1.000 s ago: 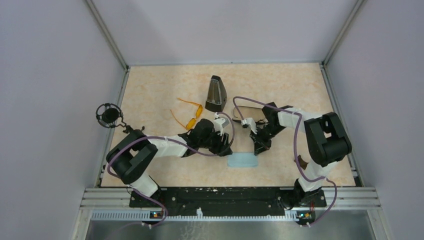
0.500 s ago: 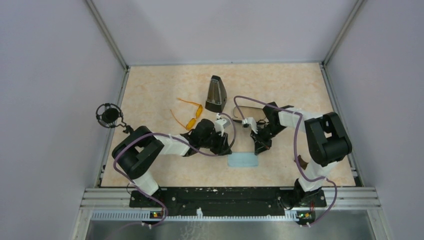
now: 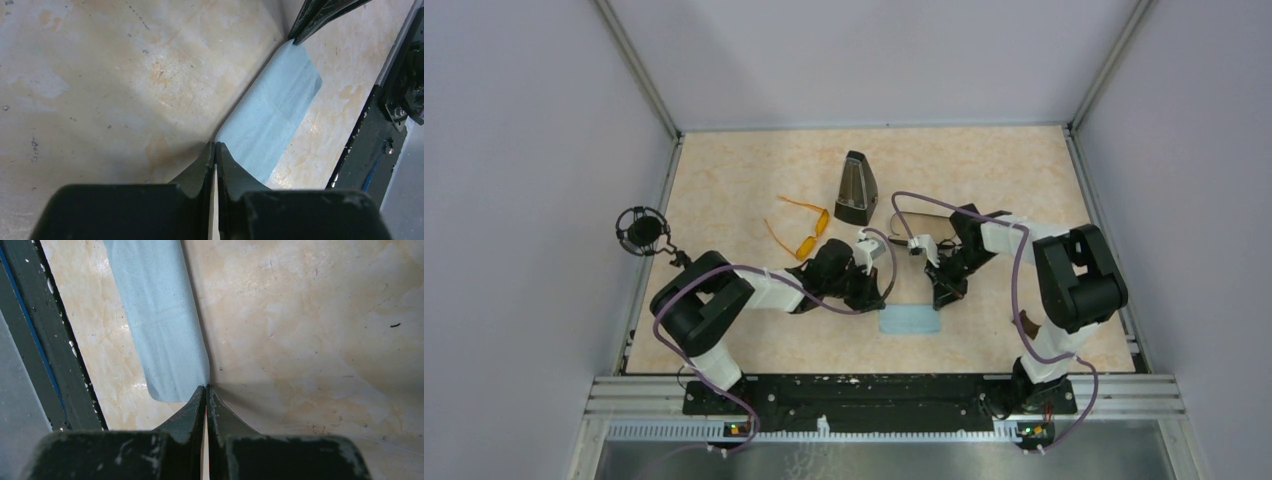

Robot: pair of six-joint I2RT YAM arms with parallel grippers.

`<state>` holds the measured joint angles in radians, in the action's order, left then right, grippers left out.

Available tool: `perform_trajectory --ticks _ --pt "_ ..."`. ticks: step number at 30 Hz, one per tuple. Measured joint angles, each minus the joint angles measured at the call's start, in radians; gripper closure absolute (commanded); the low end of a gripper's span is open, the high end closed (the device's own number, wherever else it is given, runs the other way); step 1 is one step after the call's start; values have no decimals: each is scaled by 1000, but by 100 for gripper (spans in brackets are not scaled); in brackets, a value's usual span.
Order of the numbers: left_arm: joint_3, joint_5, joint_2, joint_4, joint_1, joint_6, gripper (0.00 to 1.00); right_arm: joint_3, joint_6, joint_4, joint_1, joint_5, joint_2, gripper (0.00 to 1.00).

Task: Organize the sunglasses
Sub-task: Pick up the glasses cleaning cloth from the center of the board.

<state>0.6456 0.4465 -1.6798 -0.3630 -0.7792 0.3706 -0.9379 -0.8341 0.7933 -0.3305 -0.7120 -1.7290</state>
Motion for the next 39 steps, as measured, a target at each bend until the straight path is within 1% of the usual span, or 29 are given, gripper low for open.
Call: perform_trajectory --ticks 4,13,19,26,31,39 --pt "2 11 -13 -20 0 3 100 1 4 -2 0 -1 0 100" --pt "17 -13 -29 -42 0 16 100 15 41 -57 10 24 40 100" --pt "68 -60 -43 -57 0 23 100 14 63 -109 76 35 70 100" --pt "141 -114 -106 -96 0 32 100 11 76 -136 100 37 72 100" --pt "187 -152 -134 -101 3 35 100 -21 80 -151 113 38 71 100" --pt "202 -182 -137 -120 13 39 100 -40 100 -183 138 38 71 100"
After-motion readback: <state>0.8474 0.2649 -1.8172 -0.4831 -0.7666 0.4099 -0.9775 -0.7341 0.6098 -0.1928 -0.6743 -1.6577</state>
